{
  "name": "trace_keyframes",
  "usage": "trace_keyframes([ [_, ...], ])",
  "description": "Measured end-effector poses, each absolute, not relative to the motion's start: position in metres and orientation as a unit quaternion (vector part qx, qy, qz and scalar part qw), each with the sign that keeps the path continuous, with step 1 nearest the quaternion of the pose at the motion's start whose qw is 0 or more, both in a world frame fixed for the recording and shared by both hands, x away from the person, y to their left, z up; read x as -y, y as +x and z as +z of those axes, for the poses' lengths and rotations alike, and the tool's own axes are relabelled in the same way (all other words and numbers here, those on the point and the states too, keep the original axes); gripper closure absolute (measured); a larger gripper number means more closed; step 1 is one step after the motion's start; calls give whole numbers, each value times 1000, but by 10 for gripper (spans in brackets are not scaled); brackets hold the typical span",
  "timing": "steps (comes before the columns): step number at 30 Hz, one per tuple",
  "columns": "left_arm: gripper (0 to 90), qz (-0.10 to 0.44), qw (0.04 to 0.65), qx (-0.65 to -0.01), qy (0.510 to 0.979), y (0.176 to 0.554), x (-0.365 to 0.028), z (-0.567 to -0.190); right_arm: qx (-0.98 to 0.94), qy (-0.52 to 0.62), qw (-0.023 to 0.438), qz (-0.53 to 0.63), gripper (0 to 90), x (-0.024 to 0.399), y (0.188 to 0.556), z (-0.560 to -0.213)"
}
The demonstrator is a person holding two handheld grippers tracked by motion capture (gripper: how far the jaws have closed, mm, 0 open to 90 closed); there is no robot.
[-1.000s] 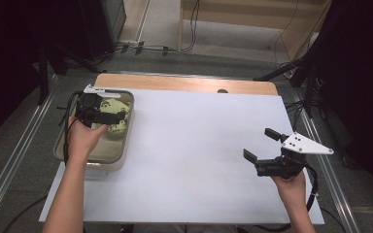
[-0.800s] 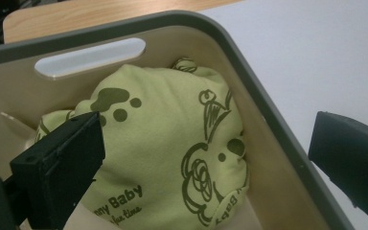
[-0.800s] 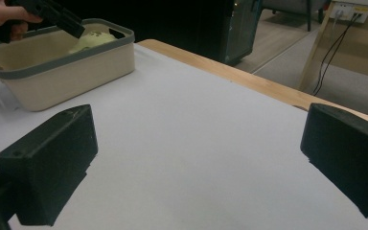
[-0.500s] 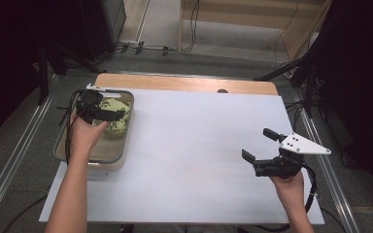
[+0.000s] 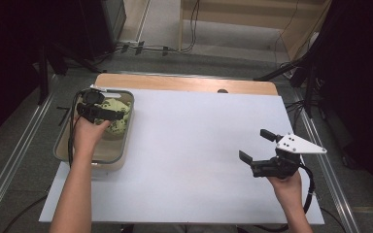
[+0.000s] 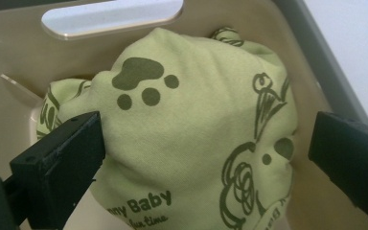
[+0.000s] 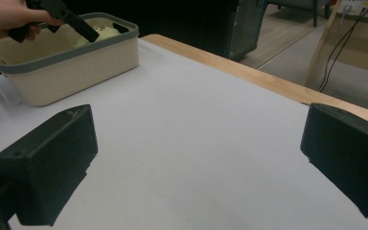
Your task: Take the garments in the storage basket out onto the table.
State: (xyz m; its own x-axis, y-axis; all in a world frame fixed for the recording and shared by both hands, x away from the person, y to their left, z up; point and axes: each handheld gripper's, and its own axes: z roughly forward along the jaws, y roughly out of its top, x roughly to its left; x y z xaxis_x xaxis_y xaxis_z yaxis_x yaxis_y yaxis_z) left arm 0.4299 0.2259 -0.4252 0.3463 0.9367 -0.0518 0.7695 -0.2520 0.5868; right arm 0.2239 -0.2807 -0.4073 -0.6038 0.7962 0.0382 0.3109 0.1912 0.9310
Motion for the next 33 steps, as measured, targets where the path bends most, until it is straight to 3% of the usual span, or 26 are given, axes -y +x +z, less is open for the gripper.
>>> trace_keyframes([
  [33, 0, 159, 199, -567, 784, 445, -220, -446, -737, 374, 223, 517, 0, 274, 221, -408],
])
